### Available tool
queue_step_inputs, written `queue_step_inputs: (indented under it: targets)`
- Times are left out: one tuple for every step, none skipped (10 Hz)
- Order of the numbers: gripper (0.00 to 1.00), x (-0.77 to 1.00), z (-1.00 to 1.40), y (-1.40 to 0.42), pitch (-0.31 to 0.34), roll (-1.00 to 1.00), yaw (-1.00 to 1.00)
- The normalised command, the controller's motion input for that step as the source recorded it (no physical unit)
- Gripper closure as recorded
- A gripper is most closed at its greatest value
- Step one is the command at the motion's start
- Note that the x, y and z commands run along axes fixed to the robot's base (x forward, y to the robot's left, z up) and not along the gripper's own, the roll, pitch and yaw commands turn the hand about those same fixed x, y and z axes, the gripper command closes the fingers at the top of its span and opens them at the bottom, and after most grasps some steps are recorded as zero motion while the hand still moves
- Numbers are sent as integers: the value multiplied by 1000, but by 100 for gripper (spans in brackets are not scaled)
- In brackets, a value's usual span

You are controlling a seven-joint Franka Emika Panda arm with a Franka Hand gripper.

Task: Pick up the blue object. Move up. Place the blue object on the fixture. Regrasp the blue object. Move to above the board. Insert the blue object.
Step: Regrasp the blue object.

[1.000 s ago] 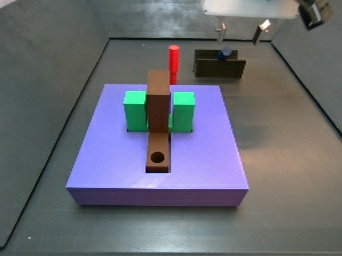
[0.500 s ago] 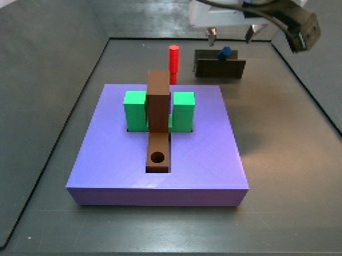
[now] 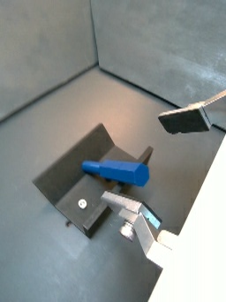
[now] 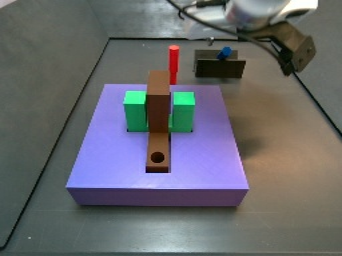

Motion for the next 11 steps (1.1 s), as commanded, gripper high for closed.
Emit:
queue_step_inputs:
  targets:
    - [0,311,-537,29,0,409,14]
    - [0,214,-529,60,0,43,26]
    - [0,131,-289,69,0,-31,69]
    - [0,14,-20,54,0,-429,23]
    - [0,0,0,149,0,-683,43]
    - [0,0,0,137,0,-586,71]
    - [0,0,-157,134,-34,-186,71]
    - [0,0,-100,0,-6,420,0]
    - [0,0,-160,0,0,557,0]
    - [0,0,-171,0,0,494,0]
    - [0,0,-17,0,0,223,0]
